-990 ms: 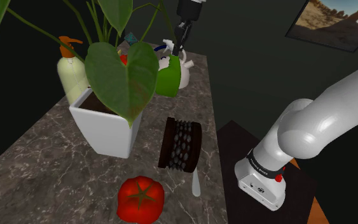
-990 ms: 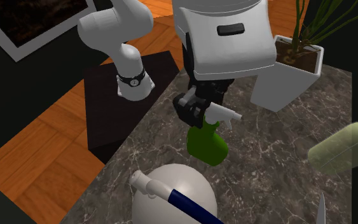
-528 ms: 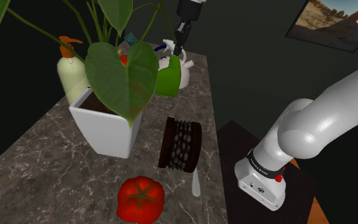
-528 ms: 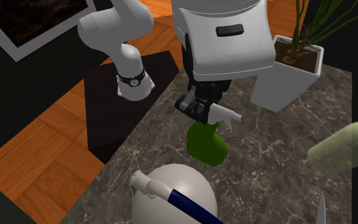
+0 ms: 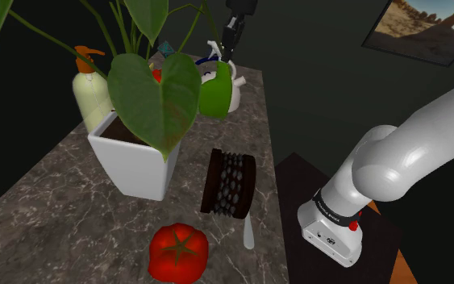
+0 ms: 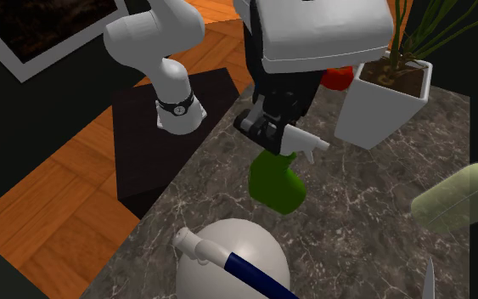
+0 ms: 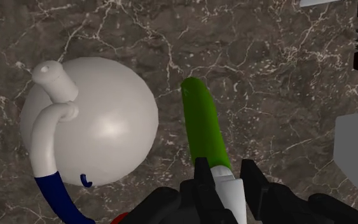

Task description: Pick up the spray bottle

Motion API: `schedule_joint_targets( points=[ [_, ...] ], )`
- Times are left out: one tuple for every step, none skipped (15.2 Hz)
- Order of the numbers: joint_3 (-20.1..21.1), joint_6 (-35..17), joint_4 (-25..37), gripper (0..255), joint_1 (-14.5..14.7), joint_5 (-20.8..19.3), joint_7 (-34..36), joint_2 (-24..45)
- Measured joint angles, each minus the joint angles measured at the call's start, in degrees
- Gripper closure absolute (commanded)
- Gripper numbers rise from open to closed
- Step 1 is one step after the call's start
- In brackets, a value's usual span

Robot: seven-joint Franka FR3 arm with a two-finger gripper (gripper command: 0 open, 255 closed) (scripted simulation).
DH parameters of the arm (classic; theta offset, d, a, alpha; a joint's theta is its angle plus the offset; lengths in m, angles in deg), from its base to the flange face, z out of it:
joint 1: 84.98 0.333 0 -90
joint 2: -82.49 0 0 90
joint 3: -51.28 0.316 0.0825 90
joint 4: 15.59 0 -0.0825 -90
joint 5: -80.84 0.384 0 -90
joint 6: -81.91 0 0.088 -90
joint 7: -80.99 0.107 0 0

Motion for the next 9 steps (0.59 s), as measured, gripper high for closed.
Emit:
schedule_joint_targets(
  points=[
    [-0.07, 0.77, 0.91, 255, -0.04, -0.04, -0.04, 0.14],
    [-0.05, 1.58, 1.72, 255, -0.03, -0.05, 0.08, 0.14],
    [-0.04, 2.24, 2.68, 255, -0.03, -0.07, 0.15, 0.43],
    [-0.12, 3.06, 3.63, 255, -0.07, -0.11, 0.11, 0.58],
    [-0.13, 3.65, 4.36, 255, -0.08, -0.13, 0.15, 0.71],
    [-0.22, 4.49, 5.3, 255, -0.13, -0.16, 0.1, 0.83],
    [-0.2, 5.33, 6.23, 255, -0.11, -0.17, 0.22, 0.9],
    [-0.23, 6.15, 7.05, 255, -0.12, -0.19, 0.24, 0.9],
    [-0.21, 7.06, 8.24, 255, -0.11, -0.2, 0.36, 1.17]
  ],
)
